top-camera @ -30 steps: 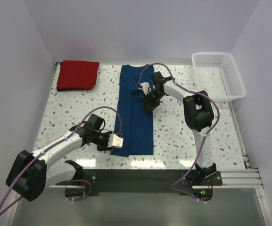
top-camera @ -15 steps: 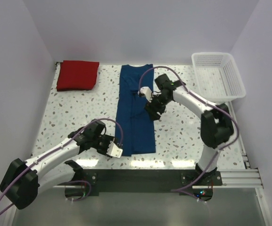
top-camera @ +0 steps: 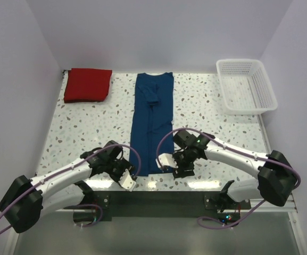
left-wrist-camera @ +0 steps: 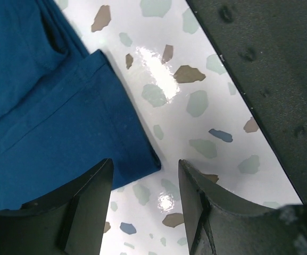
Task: Fold and stack the t-shirts
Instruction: Fold the tshirt
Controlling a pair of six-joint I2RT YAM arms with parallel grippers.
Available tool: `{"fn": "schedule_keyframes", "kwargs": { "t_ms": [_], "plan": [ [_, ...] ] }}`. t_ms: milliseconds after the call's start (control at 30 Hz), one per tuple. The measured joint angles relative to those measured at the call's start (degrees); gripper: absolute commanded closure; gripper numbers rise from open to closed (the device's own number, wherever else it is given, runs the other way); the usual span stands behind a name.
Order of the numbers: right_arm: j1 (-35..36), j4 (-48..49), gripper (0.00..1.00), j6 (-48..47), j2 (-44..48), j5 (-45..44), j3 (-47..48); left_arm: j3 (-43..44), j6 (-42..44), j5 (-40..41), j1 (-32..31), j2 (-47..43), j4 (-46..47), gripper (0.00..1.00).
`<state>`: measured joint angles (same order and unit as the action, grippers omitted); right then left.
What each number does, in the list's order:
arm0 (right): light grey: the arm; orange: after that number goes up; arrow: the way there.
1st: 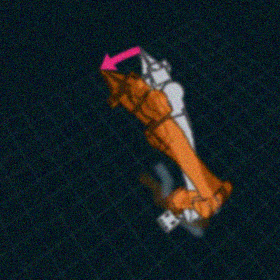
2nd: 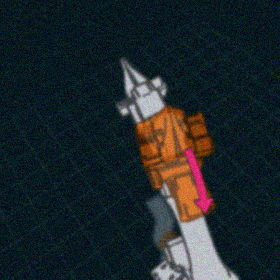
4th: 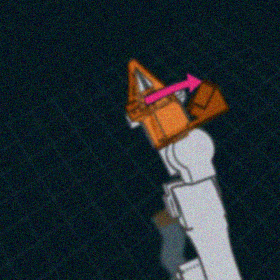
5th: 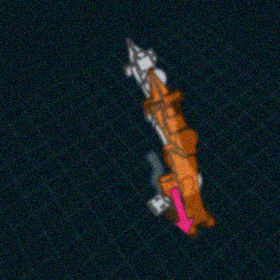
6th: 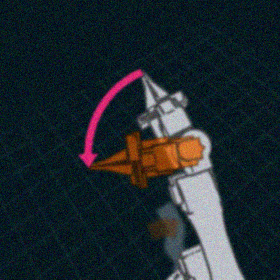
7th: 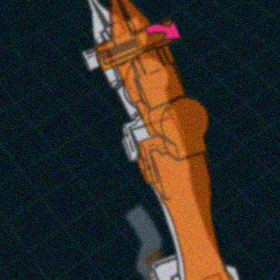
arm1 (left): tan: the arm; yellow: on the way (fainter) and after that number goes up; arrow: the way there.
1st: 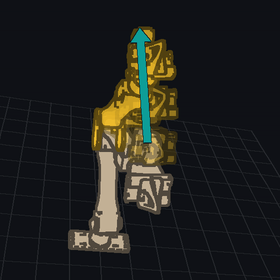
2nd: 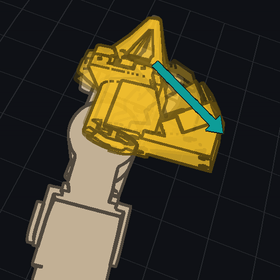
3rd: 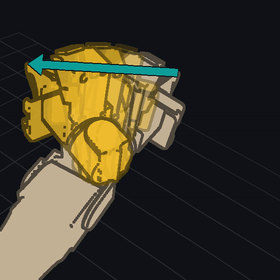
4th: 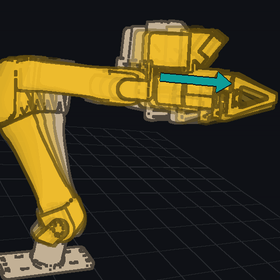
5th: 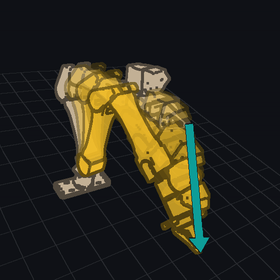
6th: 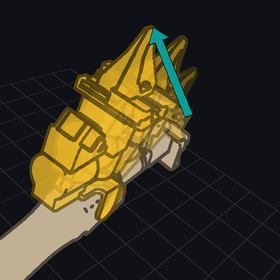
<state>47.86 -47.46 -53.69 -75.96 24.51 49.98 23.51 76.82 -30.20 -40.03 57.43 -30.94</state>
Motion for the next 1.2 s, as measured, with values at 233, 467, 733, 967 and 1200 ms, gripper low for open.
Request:
{"fn": "schedule_keyframes", "kwargs": {
  "t_ms": [233, 467, 733, 967, 1200],
  "plan": [
    [4.13, 5.60, 0.38, -3.61, -1.86, -4.44, -5.46, -0.33, 0.76, -0.20, -0.96, 1.70, 1.55, 0.43],
    [5.79, 12.24, 0.43, -3.80, -4.11, -7.13, -6.19, -0.63, 0.76, -0.96, -1.05, 2.64, 3.91, 0.46],
    [6.25, 16.74, 0.66, -3.69, -7.13, -8.61, -7.82, -0.92, -0.90, -0.87, -1.31, 6.08, 9.16, 0.63],
    [7.21, 20.04, 1.00, -2.73, -7.52, -10.45, -7.98, -0.79, -3.54, 0.22, -1.42, 8.90, 14.36, 0.94],
    [11.93, 16.87, 1.00, 0.57, -4.04, -11.58, -7.98, 0.17, -6.93, 1.77, -6.64, 4.39, 7.19, 1.00]
  ]
}}
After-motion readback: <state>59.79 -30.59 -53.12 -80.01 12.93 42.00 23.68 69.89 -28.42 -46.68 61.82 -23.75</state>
